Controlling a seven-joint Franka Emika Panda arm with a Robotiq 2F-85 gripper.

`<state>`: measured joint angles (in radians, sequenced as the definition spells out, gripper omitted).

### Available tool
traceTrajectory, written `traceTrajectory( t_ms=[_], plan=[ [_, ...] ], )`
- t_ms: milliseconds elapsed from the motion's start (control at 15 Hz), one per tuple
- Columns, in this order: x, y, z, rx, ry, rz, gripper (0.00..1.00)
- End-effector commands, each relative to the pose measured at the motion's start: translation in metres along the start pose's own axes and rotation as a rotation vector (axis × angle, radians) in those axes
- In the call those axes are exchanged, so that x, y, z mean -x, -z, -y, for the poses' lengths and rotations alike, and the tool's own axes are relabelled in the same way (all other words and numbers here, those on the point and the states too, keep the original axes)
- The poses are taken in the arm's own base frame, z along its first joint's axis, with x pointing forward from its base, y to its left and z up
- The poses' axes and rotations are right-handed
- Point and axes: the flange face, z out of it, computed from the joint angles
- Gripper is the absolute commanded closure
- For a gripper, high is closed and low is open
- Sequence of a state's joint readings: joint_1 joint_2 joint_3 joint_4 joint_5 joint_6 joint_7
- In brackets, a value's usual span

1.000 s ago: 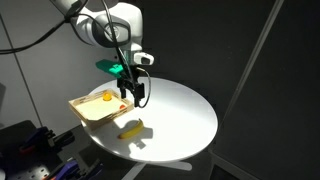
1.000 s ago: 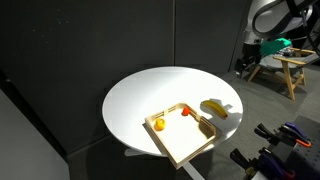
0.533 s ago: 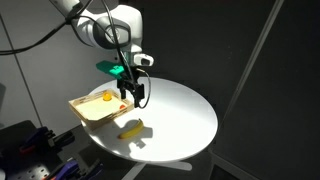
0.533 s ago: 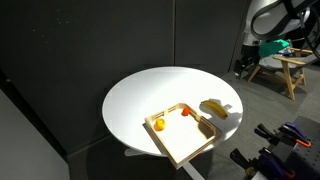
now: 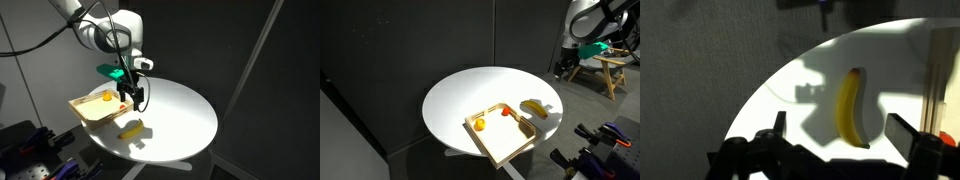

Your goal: Put the banana in the crate

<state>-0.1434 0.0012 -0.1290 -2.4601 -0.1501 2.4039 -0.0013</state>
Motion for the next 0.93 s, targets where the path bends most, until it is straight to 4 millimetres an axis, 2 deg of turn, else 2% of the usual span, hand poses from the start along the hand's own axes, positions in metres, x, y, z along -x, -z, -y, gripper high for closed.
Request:
traceTrajectory(
  t_ms=[0, 867],
  plan=[
    [-0.009, -0.022, -0.006, -0.012, -0.001, -0.018, 0.00],
    [-0.041, -0.101, 0.016, -0.031, 0.015, -0.030, 0.00]
  ],
)
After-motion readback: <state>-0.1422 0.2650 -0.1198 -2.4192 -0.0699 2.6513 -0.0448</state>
